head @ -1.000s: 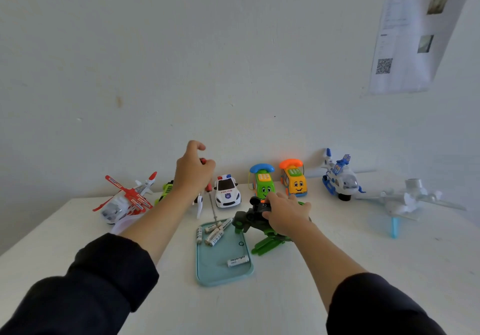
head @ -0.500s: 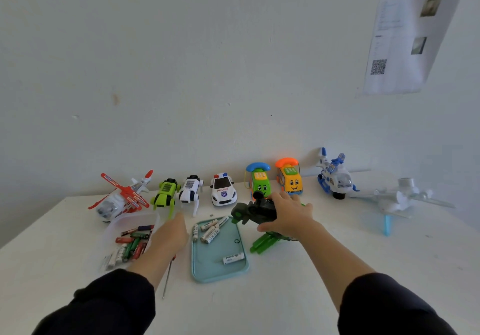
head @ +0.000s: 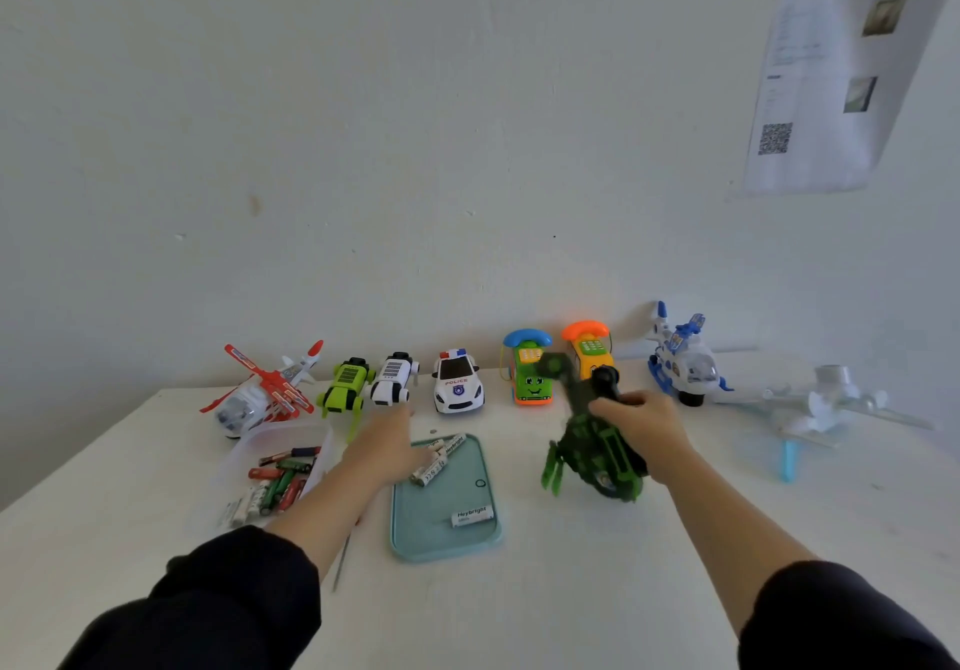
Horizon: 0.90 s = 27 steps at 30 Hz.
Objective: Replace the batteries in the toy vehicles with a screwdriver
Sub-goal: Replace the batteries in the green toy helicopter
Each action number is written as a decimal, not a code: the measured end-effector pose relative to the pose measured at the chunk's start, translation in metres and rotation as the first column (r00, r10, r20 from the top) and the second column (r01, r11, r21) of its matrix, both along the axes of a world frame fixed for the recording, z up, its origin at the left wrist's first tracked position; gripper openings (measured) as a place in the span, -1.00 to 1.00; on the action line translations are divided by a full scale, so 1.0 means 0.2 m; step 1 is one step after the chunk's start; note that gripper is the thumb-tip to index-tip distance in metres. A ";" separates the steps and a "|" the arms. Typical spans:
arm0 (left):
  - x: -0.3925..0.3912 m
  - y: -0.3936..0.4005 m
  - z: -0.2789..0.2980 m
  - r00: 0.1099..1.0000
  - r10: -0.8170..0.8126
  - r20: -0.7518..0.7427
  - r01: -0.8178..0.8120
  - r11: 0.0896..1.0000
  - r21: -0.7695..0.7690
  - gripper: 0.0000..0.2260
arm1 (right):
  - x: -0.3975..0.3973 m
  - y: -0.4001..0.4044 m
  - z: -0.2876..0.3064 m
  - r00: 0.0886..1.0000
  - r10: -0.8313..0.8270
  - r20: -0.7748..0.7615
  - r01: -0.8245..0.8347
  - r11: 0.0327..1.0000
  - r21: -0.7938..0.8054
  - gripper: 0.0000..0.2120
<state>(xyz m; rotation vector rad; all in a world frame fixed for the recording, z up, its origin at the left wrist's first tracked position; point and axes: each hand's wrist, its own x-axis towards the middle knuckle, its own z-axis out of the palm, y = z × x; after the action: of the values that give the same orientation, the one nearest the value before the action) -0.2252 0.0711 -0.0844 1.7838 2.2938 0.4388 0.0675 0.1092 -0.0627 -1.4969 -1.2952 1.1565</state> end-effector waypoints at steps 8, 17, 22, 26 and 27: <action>0.36 -0.09 0.15 0.584 0.021 0.812 0.212 0.961 -0.177 -0.14 | -0.05 0.04 0.09 0.640 -0.117 -0.759 -0.168 0.943 -0.287 -0.64; 0.49 -0.06 0.27 0.436 0.005 0.900 -0.105 0.993 0.045 -0.54 | -0.36 0.02 0.06 0.655 0.128 -0.745 -0.381 0.907 -0.179 -0.51; 0.30 -0.11 0.27 0.409 0.017 0.912 -0.285 0.952 0.111 -0.63 | -0.49 0.08 0.04 0.756 0.314 -0.575 -0.492 0.852 -0.181 -0.52; 0.03 -0.11 0.34 0.427 -0.017 0.904 -0.389 0.899 0.201 -0.63 | -0.65 0.14 0.06 0.817 0.370 -0.443 -0.490 0.850 -0.192 -0.54; -0.05 -0.11 0.38 0.419 -0.028 0.908 -0.429 0.875 0.225 -0.66 | -0.71 0.16 0.06 0.828 0.374 -0.418 -0.484 0.852 -0.197 -0.59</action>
<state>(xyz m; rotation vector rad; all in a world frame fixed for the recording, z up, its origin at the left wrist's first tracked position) -0.2355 0.0483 -0.0089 0.8843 1.6155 1.6121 -0.0751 0.1411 -0.0506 -1.1229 -1.2703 1.9054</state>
